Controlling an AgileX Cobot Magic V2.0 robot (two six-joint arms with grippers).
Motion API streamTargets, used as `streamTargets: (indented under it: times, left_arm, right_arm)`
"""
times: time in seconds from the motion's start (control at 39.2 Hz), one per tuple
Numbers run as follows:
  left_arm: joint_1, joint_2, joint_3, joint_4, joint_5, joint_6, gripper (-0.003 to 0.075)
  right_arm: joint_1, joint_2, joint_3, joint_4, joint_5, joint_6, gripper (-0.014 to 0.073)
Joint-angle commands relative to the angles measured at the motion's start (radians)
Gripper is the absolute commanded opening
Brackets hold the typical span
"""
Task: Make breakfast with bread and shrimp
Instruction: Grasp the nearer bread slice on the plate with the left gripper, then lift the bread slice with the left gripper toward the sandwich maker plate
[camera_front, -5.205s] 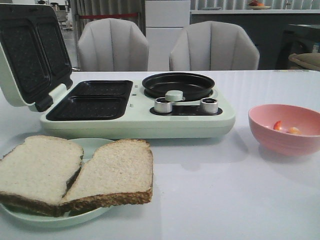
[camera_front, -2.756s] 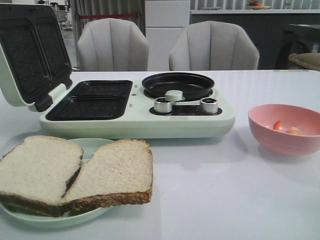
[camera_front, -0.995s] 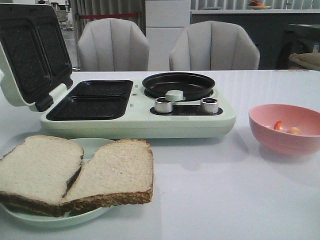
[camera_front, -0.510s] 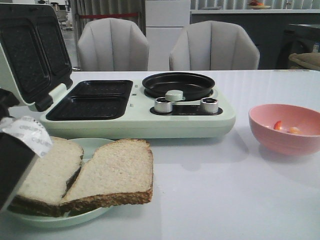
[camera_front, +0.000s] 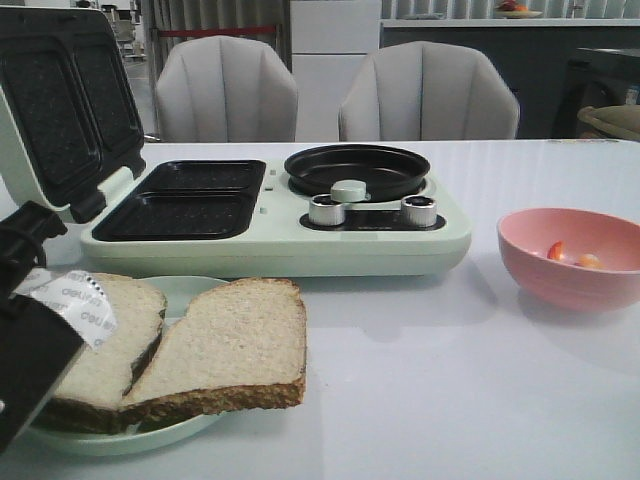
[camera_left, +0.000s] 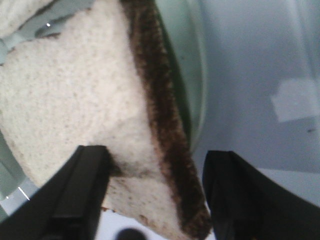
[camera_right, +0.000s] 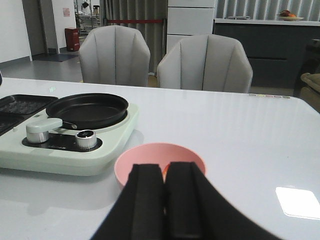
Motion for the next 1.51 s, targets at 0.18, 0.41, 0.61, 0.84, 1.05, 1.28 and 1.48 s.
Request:
streamTargets:
  times: [0.18,0.41,0.61,0.84,1.05,1.28,1.48]
  left_arm:
    - [0.013,-0.018,-0.037,0.015,0.067,-0.005,0.0194]
    - [-0.036,-0.041,-0.038,-0.003,0.136,-0.011,0.0171]
    - [-0.060,-0.093,-0.038,-0.050,0.190,-0.013,0.0171]
    - [-0.126,-0.181,-0.065,-0.067,0.317,-0.064,0.0171]
    - [-0.161,-0.244,-0.128,-0.022,0.272,-0.145,0.0171]
    - [-0.045,-0.250,-0.213,0.111,0.118,-0.145,0.0171]
    - [0.088,-0.228,-0.296,0.140,-0.014,-0.145,0.0171]
  right_arm:
    - [-0.005,-0.021,-0.016,-0.015,-0.077,0.000,0.0142]
    - [-0.005,-0.021,-0.016,-0.015,-0.077,0.000,0.0142]
    - [-0.005,-0.021,-0.016,-0.015,-0.077,0.000,0.0142]
    - [-0.002,-0.021,-0.016,-0.015,-0.077,0.000,0.0142]
    - [-0.002,-0.021,-0.016,-0.015,-0.077,0.000,0.0142]
    - [-0.002,-0.021,-0.016,-0.015,-0.077,0.000,0.0142]
    - [-0.002,-0.021,-0.016,-0.015,-0.077,0.000,0.0142]
